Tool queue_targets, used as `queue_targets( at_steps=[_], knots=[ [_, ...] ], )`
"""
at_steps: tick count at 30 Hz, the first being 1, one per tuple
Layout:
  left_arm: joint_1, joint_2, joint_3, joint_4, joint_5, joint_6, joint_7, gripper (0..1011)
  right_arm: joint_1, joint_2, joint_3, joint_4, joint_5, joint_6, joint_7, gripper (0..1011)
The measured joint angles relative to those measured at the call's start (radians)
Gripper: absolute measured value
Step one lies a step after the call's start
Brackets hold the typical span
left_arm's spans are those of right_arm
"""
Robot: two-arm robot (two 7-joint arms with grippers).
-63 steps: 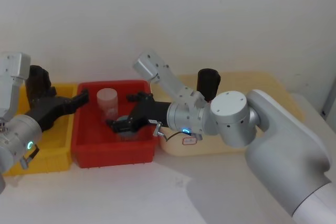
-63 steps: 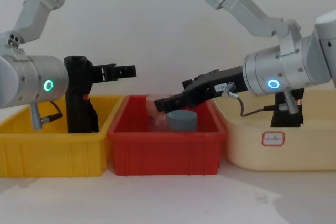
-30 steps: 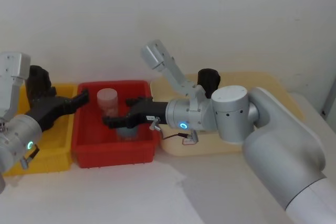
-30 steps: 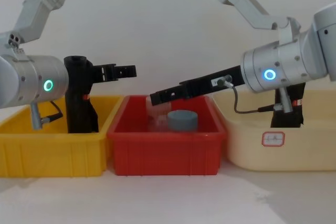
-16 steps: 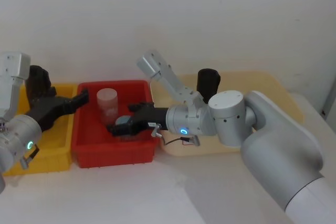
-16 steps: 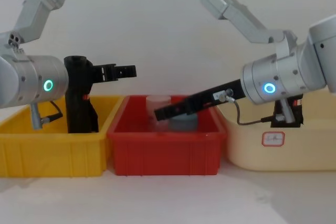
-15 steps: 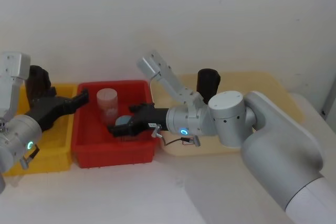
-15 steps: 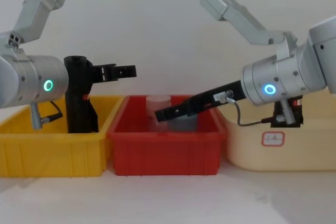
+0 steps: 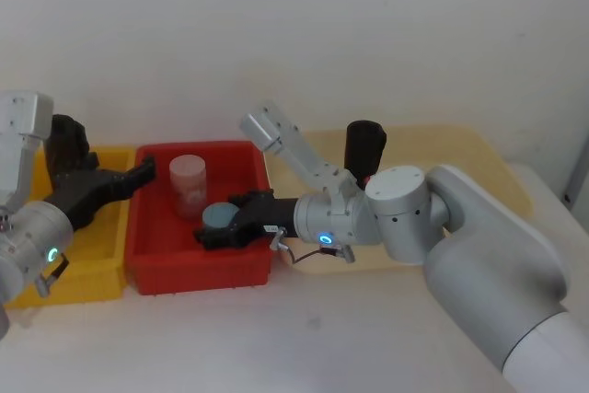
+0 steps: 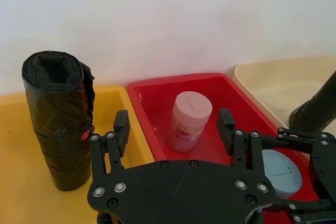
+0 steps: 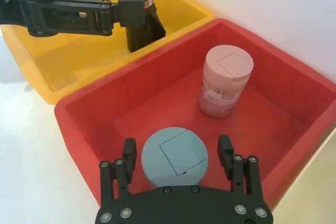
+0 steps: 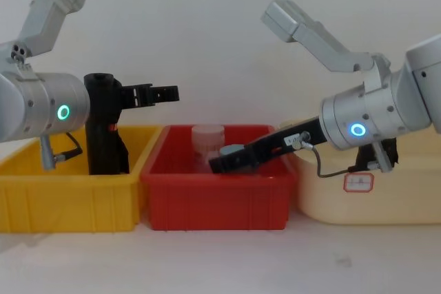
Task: Pick up the garbage bag with the one hand and transfer it to the other hand.
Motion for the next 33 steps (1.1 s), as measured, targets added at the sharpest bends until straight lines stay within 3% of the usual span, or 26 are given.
queue_targets(
  at_steps=[12,26,33],
  knots=[
    [0.000,0.000,0.000,0.000,0.000,0.000,0.000,1001,0.004,-0.002,-0.005,0.011,-0.004,-0.018,-0.009,666],
    [0.000,0.000,0.000,0.000,0.000,0.000,0.000,1001,0.003,-0.005,0.018,-0.018,0.024,-0.024,-0.015,659],
    [0.000,0.000,0.000,0.000,0.000,0.000,0.000,1001,0.000,0.004,0.064,-0.076,0.058,-0.027,-0.038,659]
  ],
)
